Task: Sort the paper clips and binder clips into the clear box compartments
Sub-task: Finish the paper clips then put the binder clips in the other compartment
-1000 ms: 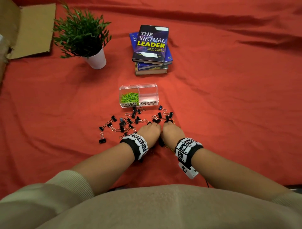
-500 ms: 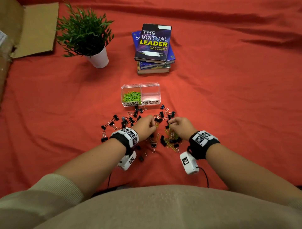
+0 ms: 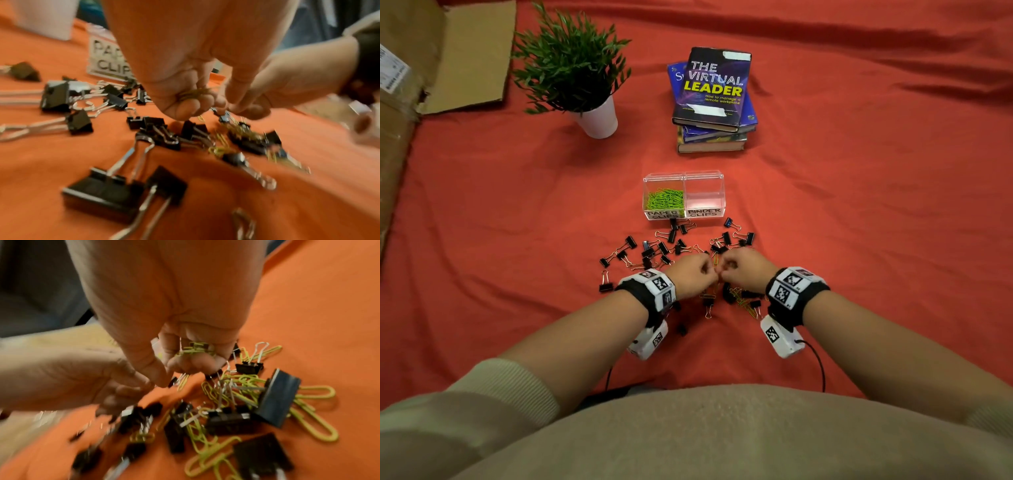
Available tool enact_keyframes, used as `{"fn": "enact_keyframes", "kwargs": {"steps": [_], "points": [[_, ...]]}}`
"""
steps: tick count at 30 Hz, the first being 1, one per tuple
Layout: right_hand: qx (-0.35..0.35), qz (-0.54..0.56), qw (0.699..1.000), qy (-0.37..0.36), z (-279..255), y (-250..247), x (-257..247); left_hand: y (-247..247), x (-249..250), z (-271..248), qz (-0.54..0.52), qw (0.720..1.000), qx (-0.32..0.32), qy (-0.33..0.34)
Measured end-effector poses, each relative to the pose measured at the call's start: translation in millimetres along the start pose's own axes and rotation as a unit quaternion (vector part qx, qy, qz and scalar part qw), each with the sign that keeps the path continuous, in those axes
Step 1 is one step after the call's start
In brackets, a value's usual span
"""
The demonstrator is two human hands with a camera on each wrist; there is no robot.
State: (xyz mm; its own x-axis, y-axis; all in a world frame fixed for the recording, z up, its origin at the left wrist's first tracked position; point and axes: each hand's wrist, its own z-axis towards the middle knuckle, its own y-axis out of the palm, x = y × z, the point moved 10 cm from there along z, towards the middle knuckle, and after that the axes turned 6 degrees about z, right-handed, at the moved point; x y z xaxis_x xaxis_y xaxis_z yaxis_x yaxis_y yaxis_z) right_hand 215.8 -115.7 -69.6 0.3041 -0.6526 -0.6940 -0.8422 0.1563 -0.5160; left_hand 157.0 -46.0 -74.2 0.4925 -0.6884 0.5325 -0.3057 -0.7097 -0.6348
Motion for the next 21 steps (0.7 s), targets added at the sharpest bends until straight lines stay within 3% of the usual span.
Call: {"fn": "enact_keyframes", "kwargs": {"steps": [2,5,12,15,18,21], "points": [[-0.024,-0.114,0.992,-0.044,0.6,13.7,-7.0,12.0,6.3,-3.3,0.120,0.992,-0.017,0.040],[-0.021,-0.194,0.979,-0.060,-0.5,19.0,-6.8,19.0,9.6,-6.8,0.235,0.969,0.002,0.074],[-0.018,-0.252,0.966,-0.046,-4.0,27.0,-5.1,30.2,13.1,-10.6,0.323,0.939,-0.009,0.113],[-0.034,-0.278,0.960,-0.026,-3.7,28.2,-3.0,27.6,7.1,-9.9,0.282,0.955,-0.013,0.089],[-0.047,-0.273,0.961,-0.006,-4.6,30.2,-0.8,9.2,0.1,-7.4,0.124,0.991,0.025,0.052],[-0.055,-0.219,0.974,0.004,-6.7,30.3,-1.7,-14.1,-9.8,-3.2,0.013,0.998,0.065,0.003]]}}
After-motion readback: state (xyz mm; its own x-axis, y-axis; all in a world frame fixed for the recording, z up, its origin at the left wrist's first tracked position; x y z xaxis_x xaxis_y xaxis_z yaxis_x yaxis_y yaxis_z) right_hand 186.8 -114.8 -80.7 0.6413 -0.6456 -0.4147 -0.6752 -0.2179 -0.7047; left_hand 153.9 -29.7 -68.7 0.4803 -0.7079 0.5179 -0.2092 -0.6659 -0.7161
